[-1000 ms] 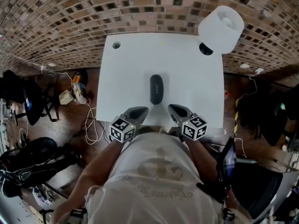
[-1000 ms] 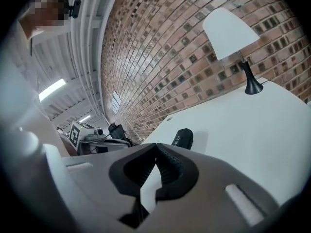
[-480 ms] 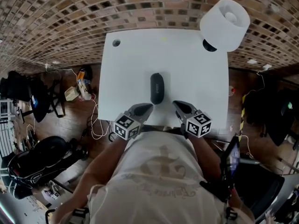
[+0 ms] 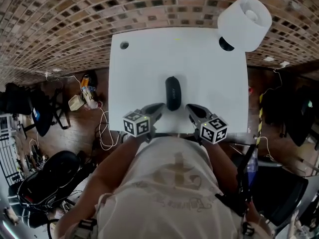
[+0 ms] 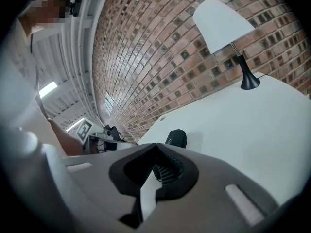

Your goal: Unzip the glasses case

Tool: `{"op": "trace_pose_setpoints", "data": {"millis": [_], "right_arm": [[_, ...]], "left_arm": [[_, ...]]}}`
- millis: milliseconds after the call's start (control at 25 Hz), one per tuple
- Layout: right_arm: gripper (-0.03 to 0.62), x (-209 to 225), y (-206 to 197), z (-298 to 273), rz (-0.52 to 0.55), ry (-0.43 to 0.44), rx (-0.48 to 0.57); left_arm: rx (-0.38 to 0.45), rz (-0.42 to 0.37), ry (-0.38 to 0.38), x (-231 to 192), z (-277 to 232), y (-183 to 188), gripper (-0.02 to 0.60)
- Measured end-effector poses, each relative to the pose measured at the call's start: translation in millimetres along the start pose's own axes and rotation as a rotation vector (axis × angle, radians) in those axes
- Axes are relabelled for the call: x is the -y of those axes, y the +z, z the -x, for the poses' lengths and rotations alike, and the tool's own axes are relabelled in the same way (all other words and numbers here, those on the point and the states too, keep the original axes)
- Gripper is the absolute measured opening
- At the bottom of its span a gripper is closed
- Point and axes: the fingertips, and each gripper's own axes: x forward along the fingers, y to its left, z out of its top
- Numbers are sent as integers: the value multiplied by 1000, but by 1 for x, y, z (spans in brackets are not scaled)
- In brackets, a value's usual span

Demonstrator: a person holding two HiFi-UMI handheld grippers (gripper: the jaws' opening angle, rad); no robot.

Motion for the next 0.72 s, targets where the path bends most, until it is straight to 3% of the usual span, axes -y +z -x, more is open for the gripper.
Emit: {"op": "trace_pose_setpoints", "data": {"millis": [80,200,240,320,400,480,720], "right_arm": [[9,-1,2,-3,-4,-14,3],[9,2,4,-3,-19,-43,19],[9,3,4,-2,-22,-50,24],[9,5,5,1,-30,-64,30],[9,8,5,6,-38,-77,35],[9,13,5,12,-49,-93,40],[9,28,4,29,-80,-130,57]], "left_arm": [[17,109,-18,-10,-4,7,26],[71,332,-49,-29,-13,18,46],[73,358,-44,-35,-17,20,57],[40,347,-26,-42,-25,20,92],[-9,325,-16,-45,-35,18,179],[-48,301,9,-48,-44,17,226],[-133,274,117,-67,-65,12,304]]}}
